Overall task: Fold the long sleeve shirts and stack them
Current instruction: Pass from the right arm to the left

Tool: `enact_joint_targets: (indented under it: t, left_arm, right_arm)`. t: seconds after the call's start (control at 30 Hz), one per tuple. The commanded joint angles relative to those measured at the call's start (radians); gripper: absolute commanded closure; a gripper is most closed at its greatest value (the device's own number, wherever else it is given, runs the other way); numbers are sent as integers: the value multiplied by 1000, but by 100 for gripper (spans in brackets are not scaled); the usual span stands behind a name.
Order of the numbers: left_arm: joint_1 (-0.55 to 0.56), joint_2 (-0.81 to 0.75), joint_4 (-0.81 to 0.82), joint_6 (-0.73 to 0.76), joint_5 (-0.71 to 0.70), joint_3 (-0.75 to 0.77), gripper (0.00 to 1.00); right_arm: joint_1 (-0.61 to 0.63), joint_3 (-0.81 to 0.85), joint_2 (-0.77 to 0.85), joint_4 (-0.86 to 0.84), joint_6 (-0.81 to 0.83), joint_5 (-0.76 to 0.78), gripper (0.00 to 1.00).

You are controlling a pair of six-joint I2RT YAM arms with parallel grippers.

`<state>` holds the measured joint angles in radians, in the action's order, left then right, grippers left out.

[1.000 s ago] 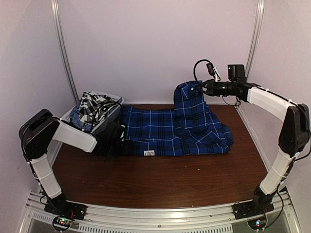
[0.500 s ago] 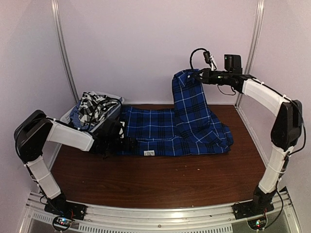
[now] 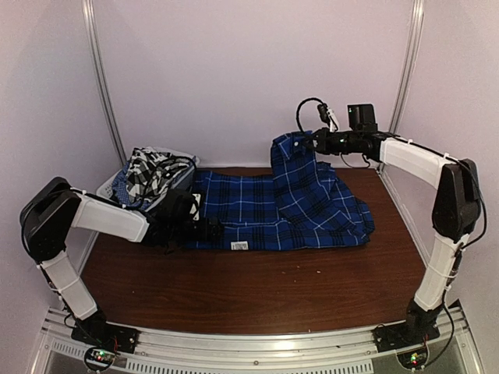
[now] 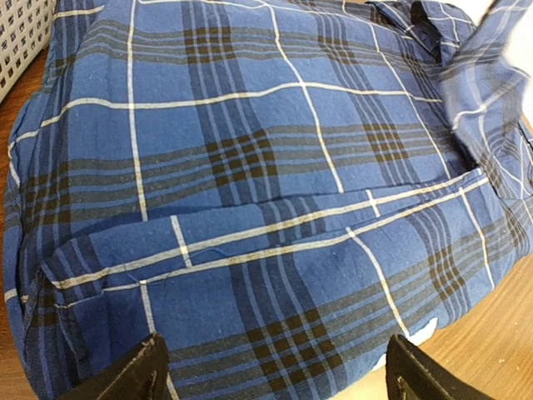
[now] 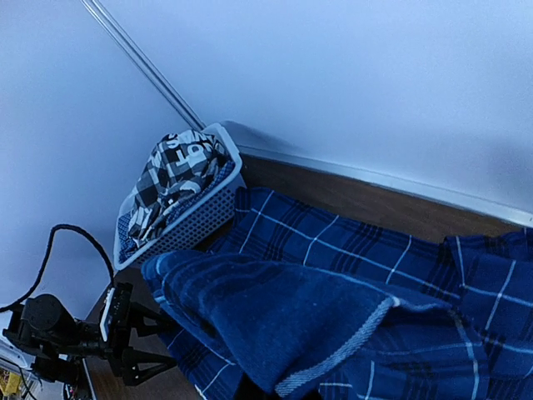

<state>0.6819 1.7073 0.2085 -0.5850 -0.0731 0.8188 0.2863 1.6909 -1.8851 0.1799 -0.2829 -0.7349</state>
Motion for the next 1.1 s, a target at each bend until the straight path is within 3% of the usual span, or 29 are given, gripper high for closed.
enact_joint_targets:
  t: [0.0, 0.13, 0.43, 0.73, 1.07]
  left_arm:
    - [4, -32, 22, 1, 25, 21, 8]
    - [4, -37, 18, 3, 27, 24, 8]
    - [4, -66, 59, 24, 123, 19, 8]
    - [3, -76, 395, 6, 557, -28, 8]
    - [2, 49, 700, -175, 707, -27, 9]
  right_arm:
    - [25, -204, 127, -129, -176, 75, 100]
    - [50, -430, 227, -264, -279, 88, 100]
    - [122, -737, 332, -469, -452, 120, 100]
    - [230, -922, 316, -817, -677, 156, 100]
    - [327, -987, 219, -1084, -801, 141, 100]
